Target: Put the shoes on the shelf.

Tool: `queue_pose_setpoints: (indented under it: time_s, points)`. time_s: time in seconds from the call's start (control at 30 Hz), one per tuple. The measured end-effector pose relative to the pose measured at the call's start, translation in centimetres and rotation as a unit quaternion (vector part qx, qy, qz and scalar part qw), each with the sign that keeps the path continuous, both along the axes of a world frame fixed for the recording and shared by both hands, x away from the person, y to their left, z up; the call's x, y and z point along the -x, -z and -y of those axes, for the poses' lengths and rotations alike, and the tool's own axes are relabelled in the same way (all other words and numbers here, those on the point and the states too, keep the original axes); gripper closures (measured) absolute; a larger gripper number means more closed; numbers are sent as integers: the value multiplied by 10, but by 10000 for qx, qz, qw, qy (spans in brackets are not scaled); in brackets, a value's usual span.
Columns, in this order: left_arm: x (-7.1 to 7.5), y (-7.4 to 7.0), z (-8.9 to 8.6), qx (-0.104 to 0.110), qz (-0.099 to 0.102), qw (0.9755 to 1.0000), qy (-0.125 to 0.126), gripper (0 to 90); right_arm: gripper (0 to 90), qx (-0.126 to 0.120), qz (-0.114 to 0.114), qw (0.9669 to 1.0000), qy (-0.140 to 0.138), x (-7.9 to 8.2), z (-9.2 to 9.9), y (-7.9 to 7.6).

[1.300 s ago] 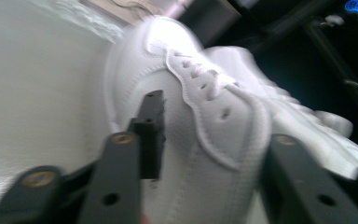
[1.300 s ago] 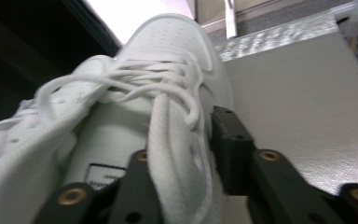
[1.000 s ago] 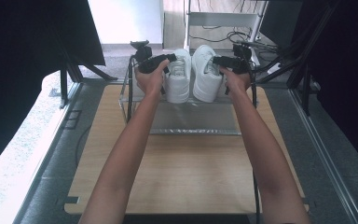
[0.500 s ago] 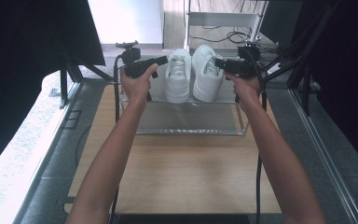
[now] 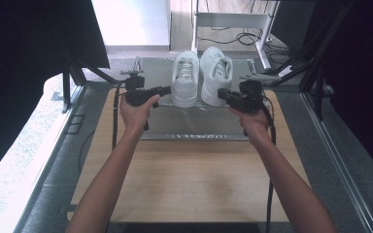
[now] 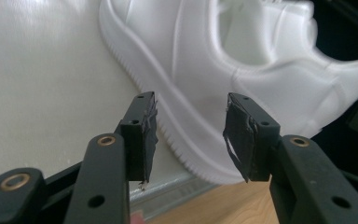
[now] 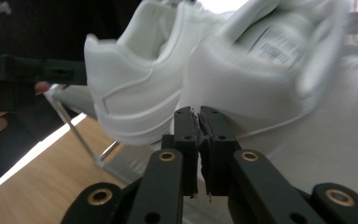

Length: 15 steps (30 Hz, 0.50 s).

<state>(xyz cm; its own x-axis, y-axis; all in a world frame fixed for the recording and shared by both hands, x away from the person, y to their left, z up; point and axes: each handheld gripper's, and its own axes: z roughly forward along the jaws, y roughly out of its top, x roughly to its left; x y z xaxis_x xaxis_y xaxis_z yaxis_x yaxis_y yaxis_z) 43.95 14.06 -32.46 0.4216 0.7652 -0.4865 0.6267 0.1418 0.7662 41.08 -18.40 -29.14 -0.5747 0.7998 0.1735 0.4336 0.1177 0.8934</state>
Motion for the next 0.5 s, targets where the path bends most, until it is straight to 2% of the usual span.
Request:
queue_pose_setpoints:
  time_s: [0.07,0.17,0.3,0.4,0.5]
  points:
    - [-2,7,2,-36,-46,10000,3,542,890,51,-112,9998,-152,-5,-8,10]
    - [-3,13,4,5,-67,10000,4,543,900,129,-138,9995,-254,-9,-15,19]
    - [-4,14,4,19,-73,10000,-5,541,900,422,7,9988,-267,-8,-16,18]
    - [-3,14,4,26,-70,10000,-18,544,900,668,73,9976,-153,-7,-14,14]
    - [-3,13,5,30,-52,10000,-32,551,900,743,107,9970,-182,-6,-12,14]
